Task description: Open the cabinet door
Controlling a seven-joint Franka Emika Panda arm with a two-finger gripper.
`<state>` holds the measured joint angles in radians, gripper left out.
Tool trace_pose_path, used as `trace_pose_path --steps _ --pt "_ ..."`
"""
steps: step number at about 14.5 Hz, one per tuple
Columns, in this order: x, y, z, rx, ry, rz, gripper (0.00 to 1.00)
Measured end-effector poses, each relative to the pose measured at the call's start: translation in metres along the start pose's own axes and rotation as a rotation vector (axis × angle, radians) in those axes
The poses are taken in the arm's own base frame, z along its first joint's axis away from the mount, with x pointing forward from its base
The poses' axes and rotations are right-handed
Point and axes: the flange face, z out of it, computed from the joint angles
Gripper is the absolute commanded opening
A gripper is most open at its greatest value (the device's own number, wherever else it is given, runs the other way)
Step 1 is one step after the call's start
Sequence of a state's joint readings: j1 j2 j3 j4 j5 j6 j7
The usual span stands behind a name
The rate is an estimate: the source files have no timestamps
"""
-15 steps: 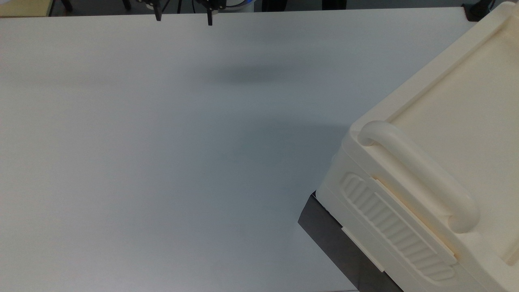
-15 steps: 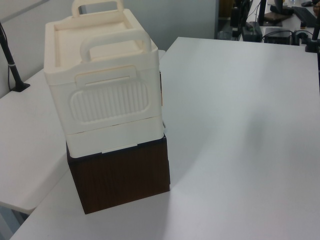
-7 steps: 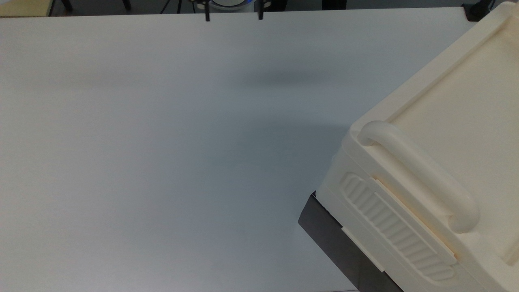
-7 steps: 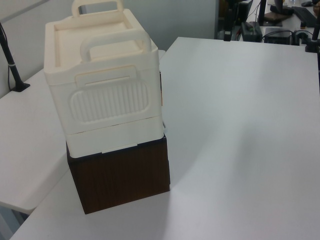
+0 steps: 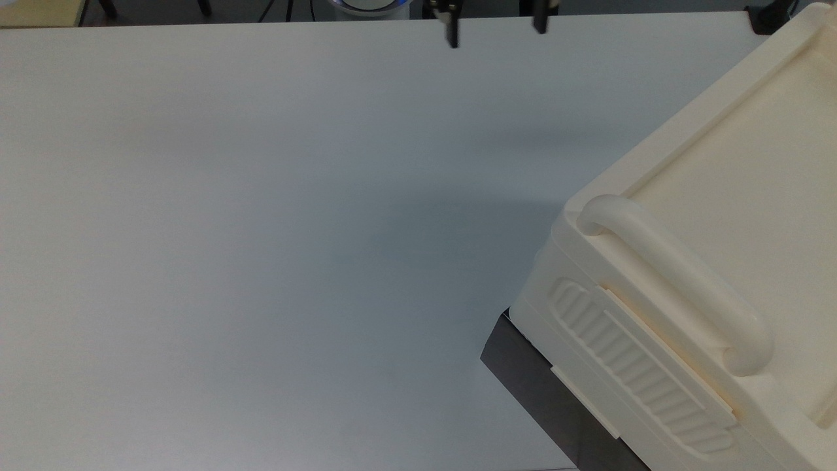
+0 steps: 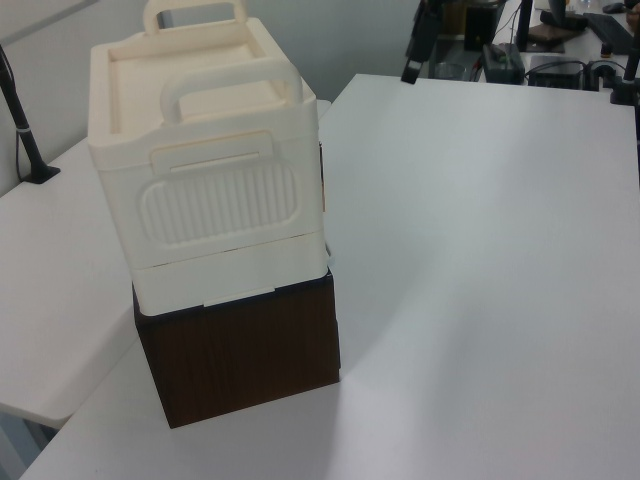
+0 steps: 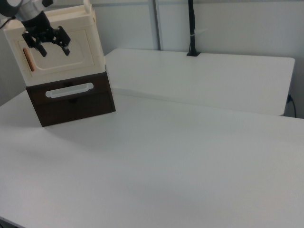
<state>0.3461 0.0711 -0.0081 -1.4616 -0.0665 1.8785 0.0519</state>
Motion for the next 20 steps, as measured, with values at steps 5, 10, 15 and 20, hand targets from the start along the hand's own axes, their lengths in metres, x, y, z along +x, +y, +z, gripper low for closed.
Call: trace_pose_path --steps 5,10,15,20 --pt "0.008 -0.065 0.004 0.047 0.077 -0.093 1.00" --pt "0.011 -0.129 0.025 0.089 0.111 -0.181 1.00" --pt "0.013 -0.174 0.047 0.111 0.101 -0.241 0.83" --pt "0.023 -0.189 0.057 0.129 0.173 -0.251 0.69"
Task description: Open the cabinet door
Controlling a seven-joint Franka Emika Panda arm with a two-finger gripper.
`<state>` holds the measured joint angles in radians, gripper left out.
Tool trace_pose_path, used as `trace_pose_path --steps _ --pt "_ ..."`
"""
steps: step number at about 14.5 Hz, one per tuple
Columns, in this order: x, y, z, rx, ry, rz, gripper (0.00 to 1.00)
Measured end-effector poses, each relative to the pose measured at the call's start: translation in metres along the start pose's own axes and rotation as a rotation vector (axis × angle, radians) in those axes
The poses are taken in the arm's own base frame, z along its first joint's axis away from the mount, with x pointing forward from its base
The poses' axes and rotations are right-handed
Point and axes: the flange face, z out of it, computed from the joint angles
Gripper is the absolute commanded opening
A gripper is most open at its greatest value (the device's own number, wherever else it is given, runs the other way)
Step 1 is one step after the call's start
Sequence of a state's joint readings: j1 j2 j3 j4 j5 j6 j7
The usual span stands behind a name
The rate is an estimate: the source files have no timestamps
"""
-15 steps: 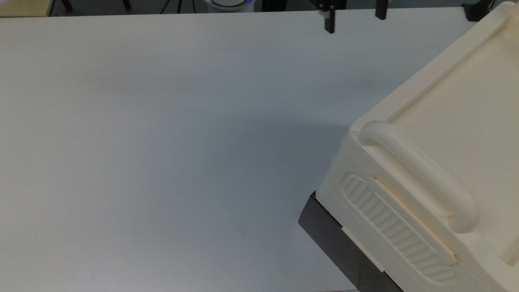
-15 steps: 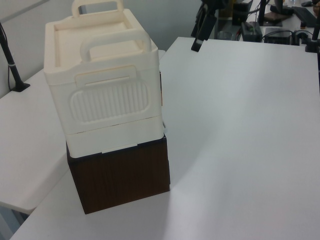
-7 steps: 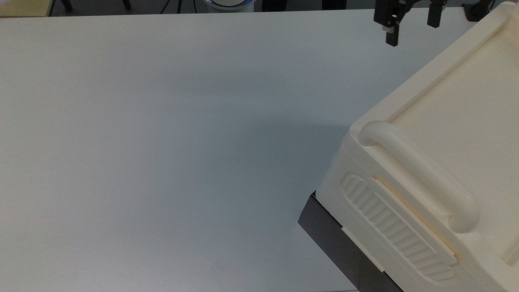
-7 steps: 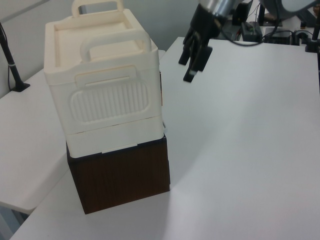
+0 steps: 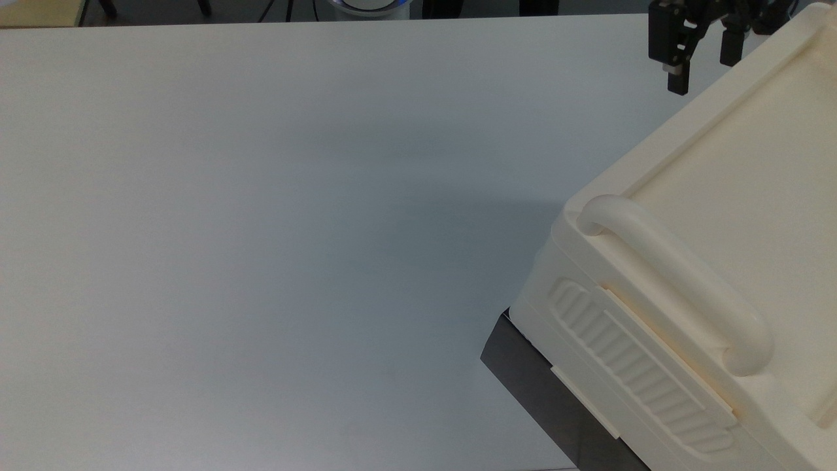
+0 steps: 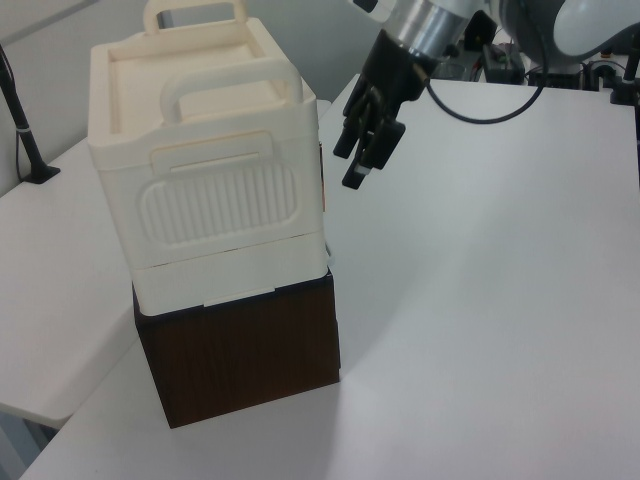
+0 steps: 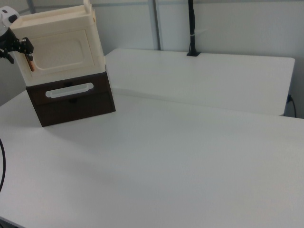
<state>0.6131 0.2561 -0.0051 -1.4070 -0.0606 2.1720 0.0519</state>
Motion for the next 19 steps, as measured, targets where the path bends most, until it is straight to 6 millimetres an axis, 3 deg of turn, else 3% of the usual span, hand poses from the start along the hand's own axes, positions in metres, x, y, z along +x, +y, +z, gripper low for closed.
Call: trace_pose_path --steps 3,7,19 --pt "0.006 -0.001 0.014 0.001 0.046 -0.002 0.51" --pt "0.007 -0.001 0.013 -0.002 0.055 -0.008 0.25" --pt "0.009 0.012 0.008 -0.013 0.069 -0.030 0.16"
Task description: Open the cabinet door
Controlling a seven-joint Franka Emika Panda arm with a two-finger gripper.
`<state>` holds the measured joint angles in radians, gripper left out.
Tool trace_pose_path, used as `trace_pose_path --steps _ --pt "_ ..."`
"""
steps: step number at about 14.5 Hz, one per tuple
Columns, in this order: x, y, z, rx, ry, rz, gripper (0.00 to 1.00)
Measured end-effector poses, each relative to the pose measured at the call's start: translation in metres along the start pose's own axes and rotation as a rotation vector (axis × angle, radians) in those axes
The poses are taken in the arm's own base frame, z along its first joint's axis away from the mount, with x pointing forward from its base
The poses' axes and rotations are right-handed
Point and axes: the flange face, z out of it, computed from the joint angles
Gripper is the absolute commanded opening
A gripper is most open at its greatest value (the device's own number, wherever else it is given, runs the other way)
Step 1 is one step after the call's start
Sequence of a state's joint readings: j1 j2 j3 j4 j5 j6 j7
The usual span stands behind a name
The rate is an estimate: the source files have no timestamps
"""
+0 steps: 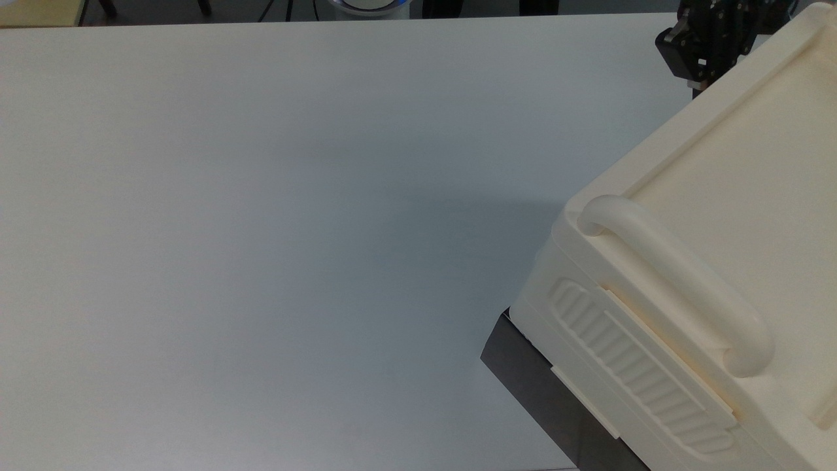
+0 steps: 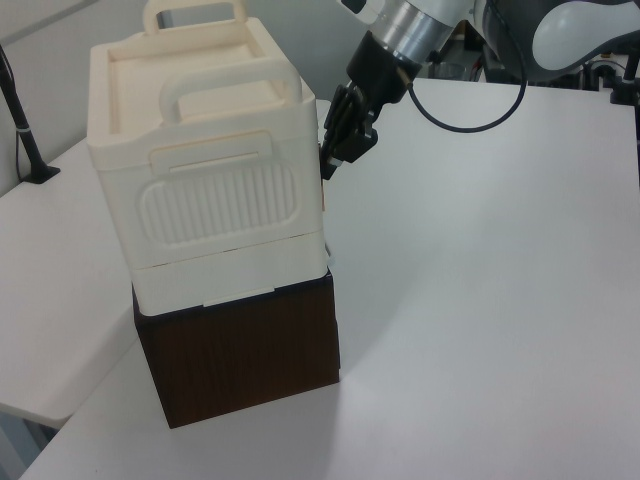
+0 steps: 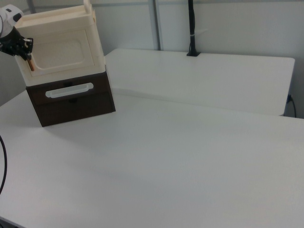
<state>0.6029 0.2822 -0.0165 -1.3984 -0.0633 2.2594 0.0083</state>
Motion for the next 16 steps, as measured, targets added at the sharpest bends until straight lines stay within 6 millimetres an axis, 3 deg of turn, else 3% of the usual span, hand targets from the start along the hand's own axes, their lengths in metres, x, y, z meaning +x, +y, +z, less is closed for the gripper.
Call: trace_pose_path --steps 7,9,10,11,12,13,16 --pt "-0.001 0.001 -0.001 0.005 -0.007 0.003 0.14" --pt "-0.007 0.004 -0.010 0.003 -0.076 -0.010 0.34" --pt "-0.011 0.008 -0.014 0.003 -0.114 -0.011 0.67" --pt "-0.018 0.017 -0.019 0.008 -0.172 -0.004 0.80" --pt "-0.025 0.029 -0.025 0.012 -0.224 0.018 0.85" --pt "-0.031 0.040 -0.027 0.015 -0.263 0.039 1.00" --pt "-0.053 0.092 -0.051 0.004 -0.375 0.117 1.00"
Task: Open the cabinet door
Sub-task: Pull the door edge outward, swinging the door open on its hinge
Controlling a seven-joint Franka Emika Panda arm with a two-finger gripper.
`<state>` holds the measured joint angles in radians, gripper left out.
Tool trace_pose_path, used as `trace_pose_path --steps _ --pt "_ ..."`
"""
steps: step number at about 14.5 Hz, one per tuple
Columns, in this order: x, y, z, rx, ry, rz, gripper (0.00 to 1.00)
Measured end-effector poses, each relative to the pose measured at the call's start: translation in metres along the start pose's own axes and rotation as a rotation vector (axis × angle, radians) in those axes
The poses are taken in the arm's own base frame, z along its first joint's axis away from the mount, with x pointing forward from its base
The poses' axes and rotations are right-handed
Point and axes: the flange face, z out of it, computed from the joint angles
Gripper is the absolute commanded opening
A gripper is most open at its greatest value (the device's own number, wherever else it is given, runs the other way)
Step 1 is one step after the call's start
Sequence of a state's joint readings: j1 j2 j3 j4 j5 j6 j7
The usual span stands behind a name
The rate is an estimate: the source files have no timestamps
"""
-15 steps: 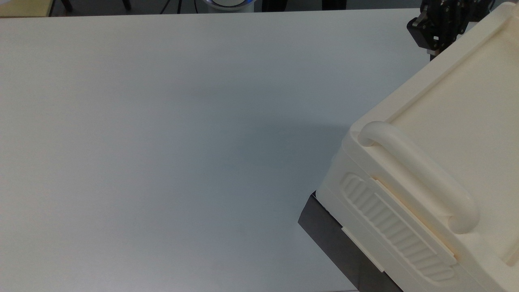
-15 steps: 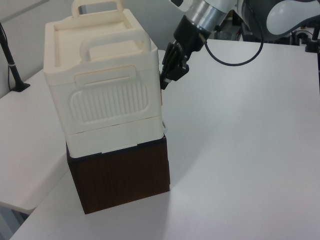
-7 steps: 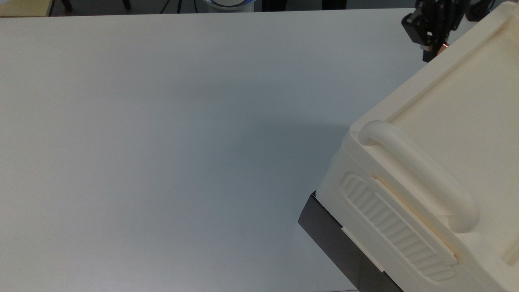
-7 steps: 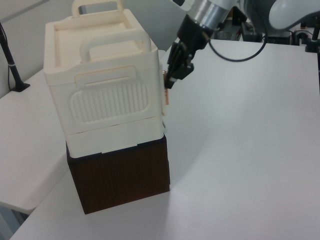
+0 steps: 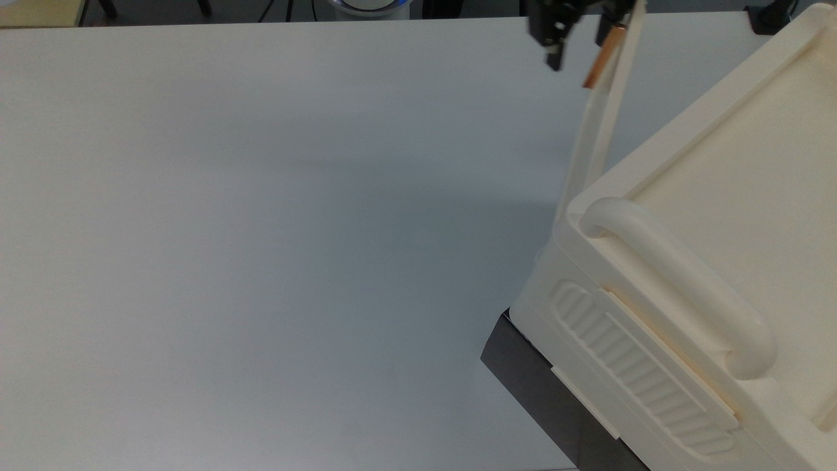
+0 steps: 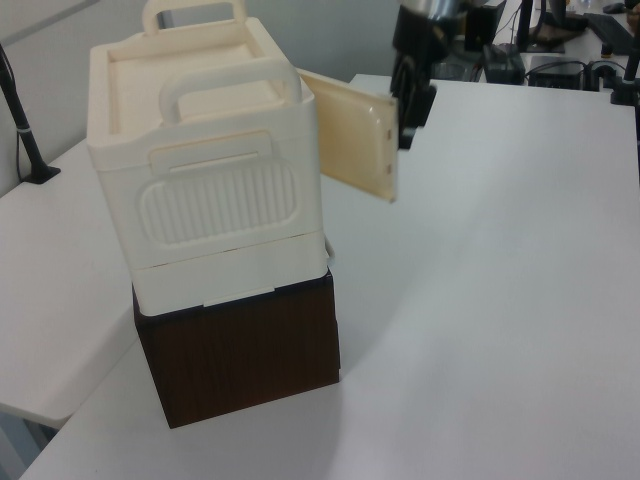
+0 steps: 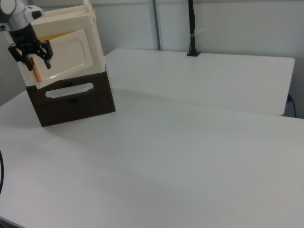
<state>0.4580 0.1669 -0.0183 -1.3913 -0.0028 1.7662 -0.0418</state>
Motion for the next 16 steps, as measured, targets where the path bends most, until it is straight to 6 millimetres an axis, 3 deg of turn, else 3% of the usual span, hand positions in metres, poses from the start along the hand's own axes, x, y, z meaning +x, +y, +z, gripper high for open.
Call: trace_pose_path --steps 2,3,5,7,11,14,16 --pt "-0.016 0.032 -0.030 -0.011 0.000 0.012 1.00" --pt "-0.031 0.052 -0.062 -0.019 0.029 0.002 1.00" --pt "-0.047 0.059 -0.094 -0.017 0.062 -0.006 1.00" --pt "-0.054 0.053 -0.112 -0.005 0.090 -0.014 1.00" --pt "-0.049 0.028 -0.108 0.028 0.089 -0.052 1.00" --pt "-0.039 0.008 -0.088 0.041 0.057 -0.087 1.00" --pt "-0.034 0.009 -0.073 0.043 0.033 -0.085 1.00"
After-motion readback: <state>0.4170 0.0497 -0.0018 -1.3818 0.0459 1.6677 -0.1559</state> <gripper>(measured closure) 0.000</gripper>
